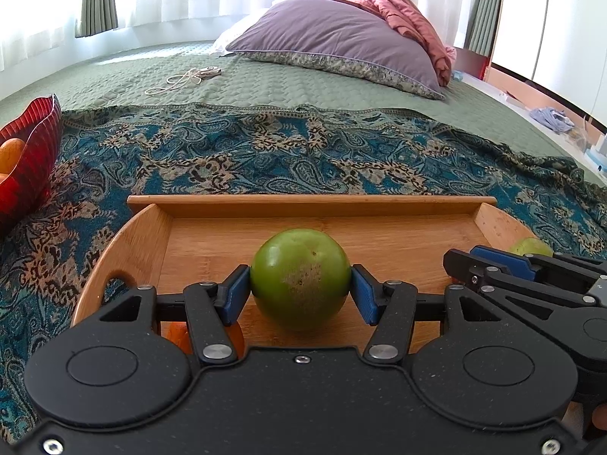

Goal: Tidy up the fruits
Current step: 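Lower the green fruit and date onto the tray and open both tools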

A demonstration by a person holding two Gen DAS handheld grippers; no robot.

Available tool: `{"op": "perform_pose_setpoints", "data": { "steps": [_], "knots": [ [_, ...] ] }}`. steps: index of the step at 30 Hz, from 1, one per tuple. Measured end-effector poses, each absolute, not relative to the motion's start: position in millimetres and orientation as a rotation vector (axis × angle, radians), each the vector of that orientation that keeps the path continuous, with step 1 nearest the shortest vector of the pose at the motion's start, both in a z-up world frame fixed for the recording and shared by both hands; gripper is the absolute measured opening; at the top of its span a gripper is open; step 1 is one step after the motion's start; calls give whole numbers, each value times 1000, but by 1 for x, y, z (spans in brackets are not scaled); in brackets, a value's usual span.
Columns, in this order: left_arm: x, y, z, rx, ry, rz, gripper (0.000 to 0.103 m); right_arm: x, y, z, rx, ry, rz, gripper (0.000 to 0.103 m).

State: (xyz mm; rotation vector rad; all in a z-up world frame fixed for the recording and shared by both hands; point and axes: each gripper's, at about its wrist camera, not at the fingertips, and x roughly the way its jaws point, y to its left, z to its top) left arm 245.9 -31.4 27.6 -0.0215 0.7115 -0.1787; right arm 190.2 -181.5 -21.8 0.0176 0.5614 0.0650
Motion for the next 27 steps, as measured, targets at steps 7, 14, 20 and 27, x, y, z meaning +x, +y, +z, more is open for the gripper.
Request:
{"op": "perform_pose_setpoints", "data": {
  "steps": [7,14,20,27],
  "knots": [
    [241,-30,30,-13,690,-170,55,185,-182,-19,9,550,69,37],
    [234,-31,39,2,660,-176,65,182,-182,-19,9,546,69,37],
    [228,-33,44,15,642,-176,72,177,-180,-16,3,531,74,48],
    [220,-31,53,15,622,-171,81,168,-182,-9,0,509,61,56]
  ]
}}
